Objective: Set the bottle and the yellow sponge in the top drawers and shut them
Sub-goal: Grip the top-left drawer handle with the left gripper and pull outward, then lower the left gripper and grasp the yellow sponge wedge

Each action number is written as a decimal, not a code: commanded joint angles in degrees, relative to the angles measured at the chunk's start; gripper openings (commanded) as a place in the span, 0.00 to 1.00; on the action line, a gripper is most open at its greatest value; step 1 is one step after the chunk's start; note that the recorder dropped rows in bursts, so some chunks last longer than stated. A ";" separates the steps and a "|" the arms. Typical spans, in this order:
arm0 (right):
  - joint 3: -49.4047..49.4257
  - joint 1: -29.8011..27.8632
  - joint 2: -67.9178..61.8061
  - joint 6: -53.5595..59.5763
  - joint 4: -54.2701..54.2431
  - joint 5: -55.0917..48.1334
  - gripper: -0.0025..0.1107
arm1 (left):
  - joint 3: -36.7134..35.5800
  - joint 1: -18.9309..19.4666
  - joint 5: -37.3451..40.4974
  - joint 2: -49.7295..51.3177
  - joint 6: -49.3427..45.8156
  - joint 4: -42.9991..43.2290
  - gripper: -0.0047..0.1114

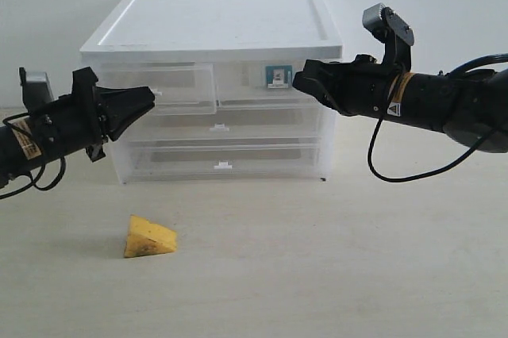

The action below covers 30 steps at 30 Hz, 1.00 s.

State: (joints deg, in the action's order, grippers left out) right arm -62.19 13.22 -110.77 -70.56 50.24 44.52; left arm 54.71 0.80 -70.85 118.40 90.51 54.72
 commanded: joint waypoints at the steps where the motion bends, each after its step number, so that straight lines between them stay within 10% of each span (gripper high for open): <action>1: -0.28 0.01 0.10 0.60 -0.43 -0.18 0.02 | -3.06 0.00 0.88 -2.45 -1.95 1.15 0.07; 17: -0.28 0.01 0.10 0.60 -0.42 -0.18 0.02 | -12.34 0.00 0.88 -10.10 -6.61 1.62 0.09; 26: -0.28 0.01 0.10 0.60 -0.42 -0.18 0.02 | -13.05 -0.38 0.88 -10.51 -6.17 10.80 0.57; 30: -0.28 0.01 0.10 0.60 -0.42 -0.18 0.02 | -17.82 -0.80 0.88 -13.23 -8.29 12.22 0.55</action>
State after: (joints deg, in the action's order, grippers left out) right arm -62.19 13.22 -110.77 -70.56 50.24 44.52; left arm 38.75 0.52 -69.21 106.94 83.34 64.28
